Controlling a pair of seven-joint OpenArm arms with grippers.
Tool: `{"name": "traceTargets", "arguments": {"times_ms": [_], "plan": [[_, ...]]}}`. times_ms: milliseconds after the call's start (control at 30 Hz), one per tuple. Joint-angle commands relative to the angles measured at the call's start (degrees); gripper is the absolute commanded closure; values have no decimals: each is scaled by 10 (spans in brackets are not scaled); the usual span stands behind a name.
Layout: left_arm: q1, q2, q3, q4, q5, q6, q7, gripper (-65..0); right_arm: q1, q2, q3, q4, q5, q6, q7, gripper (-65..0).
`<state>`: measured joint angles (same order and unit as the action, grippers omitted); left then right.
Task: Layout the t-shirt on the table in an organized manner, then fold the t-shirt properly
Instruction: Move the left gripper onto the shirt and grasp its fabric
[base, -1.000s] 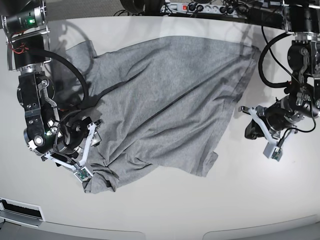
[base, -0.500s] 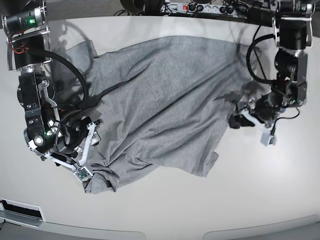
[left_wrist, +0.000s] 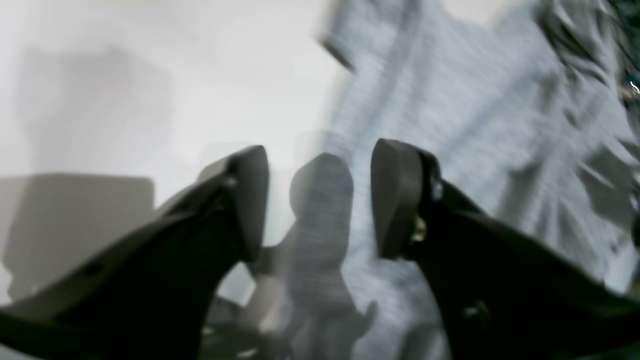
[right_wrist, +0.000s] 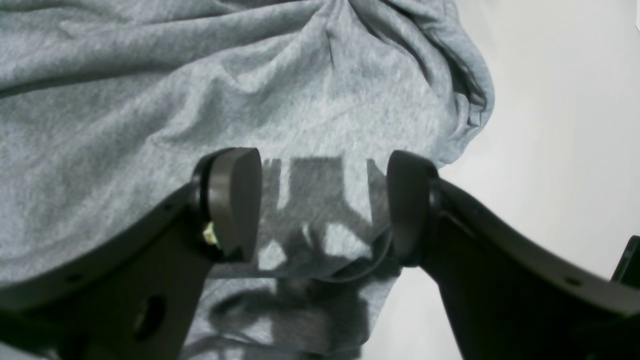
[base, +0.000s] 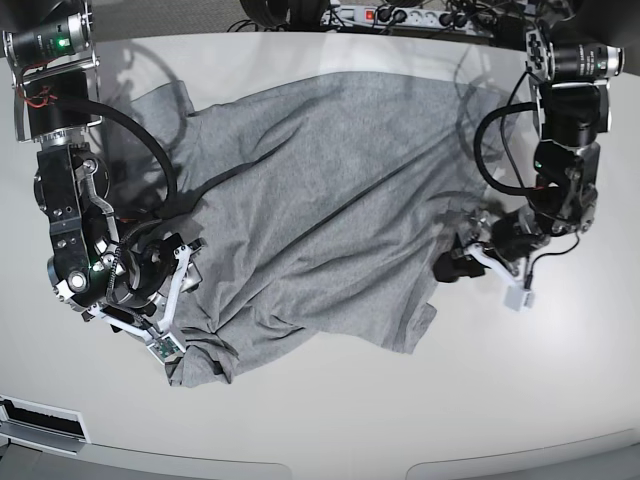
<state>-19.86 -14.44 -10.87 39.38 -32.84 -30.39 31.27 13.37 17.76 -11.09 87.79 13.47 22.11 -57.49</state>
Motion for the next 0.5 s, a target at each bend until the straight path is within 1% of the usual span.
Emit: {"name": "traceTargets", "arguments": {"times_ms": [0, 33, 67, 100, 133, 167, 200, 267, 367, 467], "plan": [[-2, 3, 12, -2, 23, 12, 38, -309, 16, 5, 3, 10, -2, 0, 9, -407], [-2, 5, 23, -2, 23, 12, 42, -308, 16, 5, 3, 10, -2, 0, 8, -407], [-3, 5, 34, -2, 23, 12, 49, -285, 16, 5, 3, 10, -2, 0, 8, -407], [-5, 5, 46, -2, 23, 12, 55, -233, 16, 5, 3, 10, -2, 0, 9, -407], [-7, 3, 57, -1, 24, 13, 63, -148, 16, 5, 3, 10, -2, 0, 9, -407], [-9, 1, 64, -1, 23, 12, 69, -49, 16, 5, 3, 10, -2, 0, 9, -407], [-10, -1, 68, 1, 23, 12, 76, 0, 16, 5, 3, 10, -2, 0, 9, -407], [-11, -5, 66, 13, 16, 16, 90, 0, 16, 5, 3, 10, -2, 0, 9, -407], [-11, -15, 66, 47, -33, 13, 134, 0, 16, 5, 3, 10, -2, 0, 14, -407], [-9, -19, 66, 112, -57, -29, 185, 0, 16, 5, 3, 10, -2, 0, 25, -407]]}}
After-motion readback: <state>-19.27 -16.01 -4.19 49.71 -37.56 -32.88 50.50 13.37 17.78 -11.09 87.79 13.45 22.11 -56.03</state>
